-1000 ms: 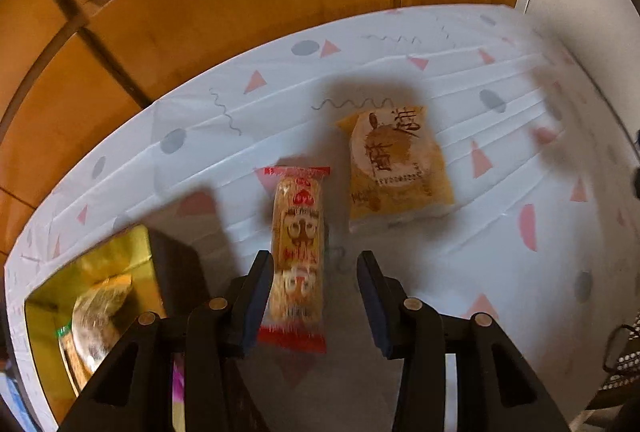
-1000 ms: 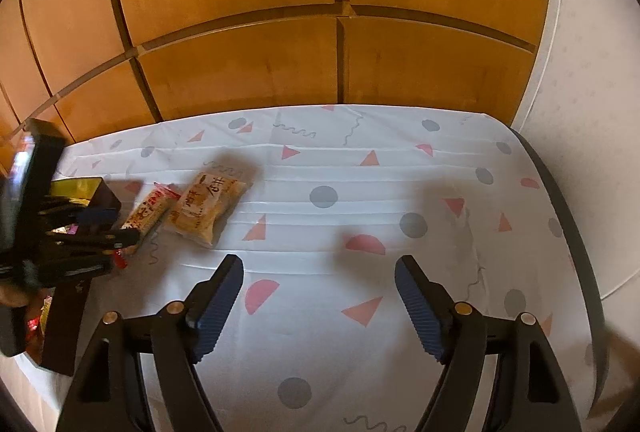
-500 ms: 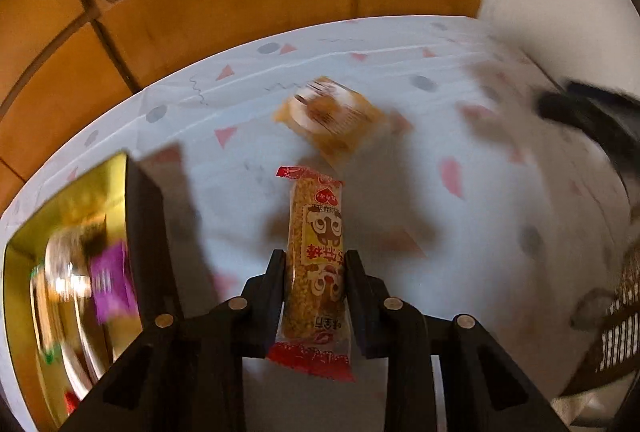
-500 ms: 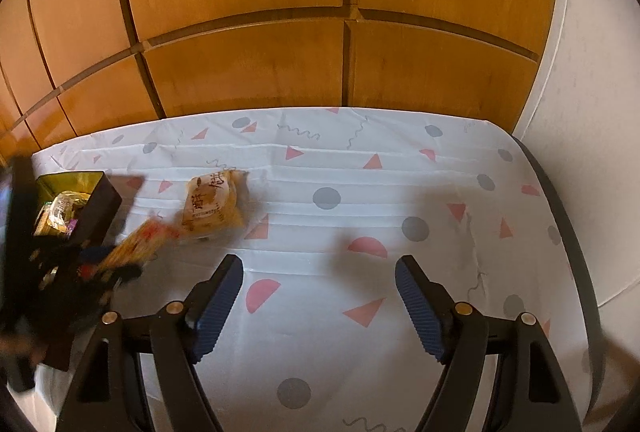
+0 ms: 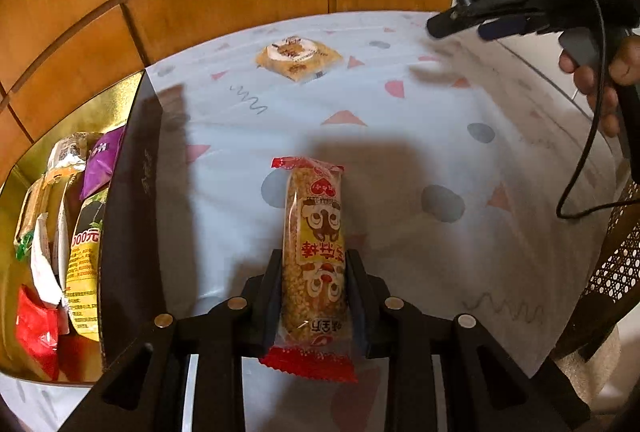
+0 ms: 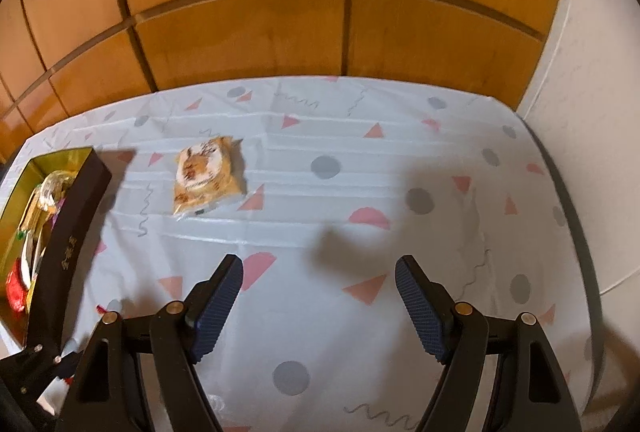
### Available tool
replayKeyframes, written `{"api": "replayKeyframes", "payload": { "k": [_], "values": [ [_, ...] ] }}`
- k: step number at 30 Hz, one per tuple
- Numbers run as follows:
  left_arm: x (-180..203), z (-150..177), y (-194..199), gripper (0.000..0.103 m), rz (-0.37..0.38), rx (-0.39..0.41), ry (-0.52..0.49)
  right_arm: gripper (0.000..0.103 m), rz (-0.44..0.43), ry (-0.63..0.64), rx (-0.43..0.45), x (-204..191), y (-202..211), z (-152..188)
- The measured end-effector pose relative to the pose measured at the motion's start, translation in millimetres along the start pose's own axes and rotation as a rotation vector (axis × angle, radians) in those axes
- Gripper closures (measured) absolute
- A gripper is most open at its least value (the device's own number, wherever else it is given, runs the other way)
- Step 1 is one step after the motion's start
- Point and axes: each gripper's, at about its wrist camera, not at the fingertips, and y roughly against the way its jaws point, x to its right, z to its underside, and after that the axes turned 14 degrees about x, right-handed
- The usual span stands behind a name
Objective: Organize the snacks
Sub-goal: 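Lift the cracker stick with the left tool while the right tool grasps the round pastry pack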
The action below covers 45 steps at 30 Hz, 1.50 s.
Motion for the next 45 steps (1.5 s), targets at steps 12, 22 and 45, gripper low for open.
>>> {"api": "replayKeyframes", "payload": {
  "k": [12,22,45],
  "values": [
    [-9,9,6,0.073,0.052,0.057,0.043,0.017,-0.163,0.124,-0.059,-69,-47,-18],
    [-12,11,7,0.073,0.064,0.068,0.06,0.015,-0.127,0.263,-0.136,-117,-135,-52],
    [-3,10,11,0.073,0.024,0.062,0.045,0.043,-0.15,0.198,-0.256,-75,-33,55]
  ]
}}
